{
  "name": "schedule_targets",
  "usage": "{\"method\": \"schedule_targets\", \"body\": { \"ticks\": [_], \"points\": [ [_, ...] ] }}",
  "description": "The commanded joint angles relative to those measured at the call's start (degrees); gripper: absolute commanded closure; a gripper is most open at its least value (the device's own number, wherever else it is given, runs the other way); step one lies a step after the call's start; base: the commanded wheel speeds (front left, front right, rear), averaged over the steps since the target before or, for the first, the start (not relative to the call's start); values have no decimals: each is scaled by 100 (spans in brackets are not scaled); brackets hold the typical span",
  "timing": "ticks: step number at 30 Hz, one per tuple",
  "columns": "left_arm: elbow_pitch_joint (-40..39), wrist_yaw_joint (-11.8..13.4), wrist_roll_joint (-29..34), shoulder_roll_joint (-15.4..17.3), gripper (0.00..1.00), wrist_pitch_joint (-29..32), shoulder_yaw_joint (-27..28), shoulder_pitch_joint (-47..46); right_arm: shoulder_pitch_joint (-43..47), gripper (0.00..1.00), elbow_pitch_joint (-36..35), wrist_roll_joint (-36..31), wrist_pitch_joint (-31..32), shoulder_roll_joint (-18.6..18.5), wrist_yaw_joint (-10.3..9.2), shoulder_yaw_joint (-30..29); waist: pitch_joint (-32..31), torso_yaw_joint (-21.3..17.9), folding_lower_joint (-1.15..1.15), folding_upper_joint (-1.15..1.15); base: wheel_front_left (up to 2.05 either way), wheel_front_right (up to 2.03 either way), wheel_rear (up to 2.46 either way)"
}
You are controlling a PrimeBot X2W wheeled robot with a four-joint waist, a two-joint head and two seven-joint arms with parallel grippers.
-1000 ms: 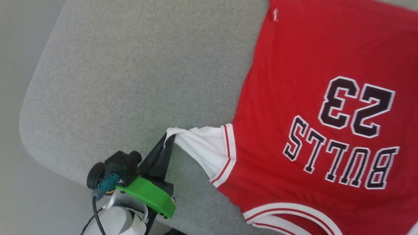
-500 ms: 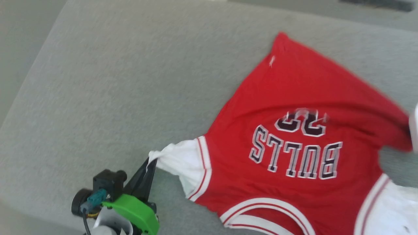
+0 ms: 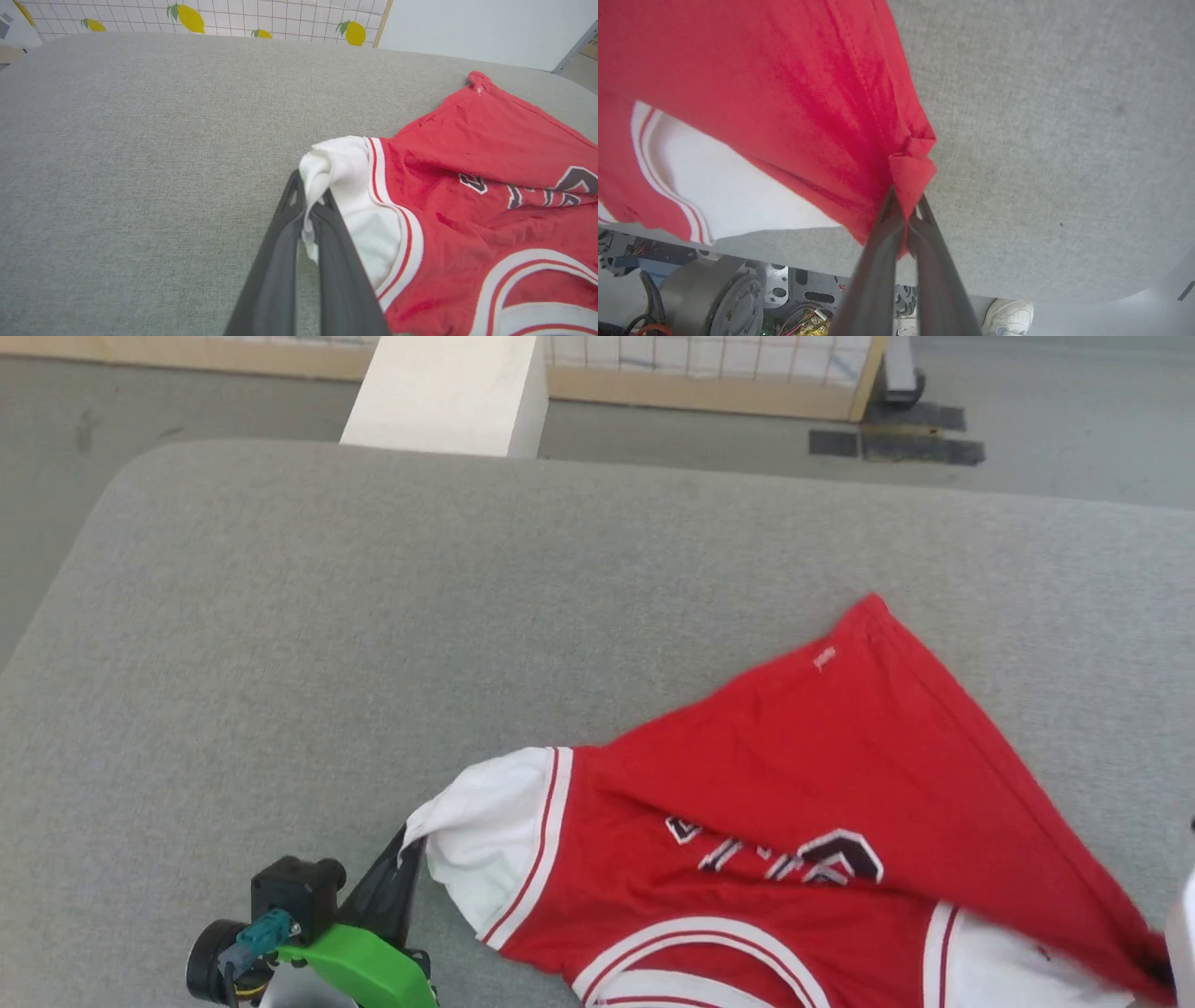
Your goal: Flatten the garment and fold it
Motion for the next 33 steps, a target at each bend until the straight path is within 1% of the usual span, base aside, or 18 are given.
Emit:
{"method": "schedule_targets", "body": {
  "ticks": [1,6,8,11,12,13,18,21,25,29,33],
  "points": [
    [6,33,-45,12,100,14,8,54,249,100,-138,-58,75,146,-9,-122,-116,-75,1,0,0,0,0],
    [27,23,-54,-17,100,-1,-31,47,836,100,-472,-137,212,657,-9,-404,-110,-34,1,0,0,0,0],
    [21,22,-49,-16,100,7,-47,34,915,100,-546,-192,233,747,-9,-455,-86,-26,1,0,0,0,0],
    [15,31,-48,-11,100,18,-52,14,856,100,-644,-286,172,758,-9,-495,-60,-16,1,0,0,0,0],
    [9,32,-49,-7,100,20,-52,8,815,87,-680,-290,141,754,-9,-491,-42,-12,1,0,0,0,0],
    [0,32,-50,-3,100,21,-50,-6,751,0,-728,-282,109,744,-9,-482,-15,-5,1,0,0,0,0],
    [-45,28,-38,-1,100,44,-71,-83,310,0,-970,-208,99,634,-9,-479,94,78,1,0,0,0,0],
    [-138,38,-13,-15,100,63,-88,-164,-169,0,-1094,-150,166,644,-9,-518,219,187,1,0,0,0,0],
    [-292,30,49,-56,100,77,-140,-314,-935,0,-1088,-197,159,639,-9,-359,458,395,1,0,0,0,0],
    [-429,3,118,-113,100,99,-218,-484,-1680,0,-724,-424,-8,626,-9,-65,730,662,1,0,0,0,0],
    [-542,-9,176,-177,100,120,-297,-612,-2296,0,-132,-700,-159,585,-9,260,990,915,1,0,0,0,0]
  ]
}}
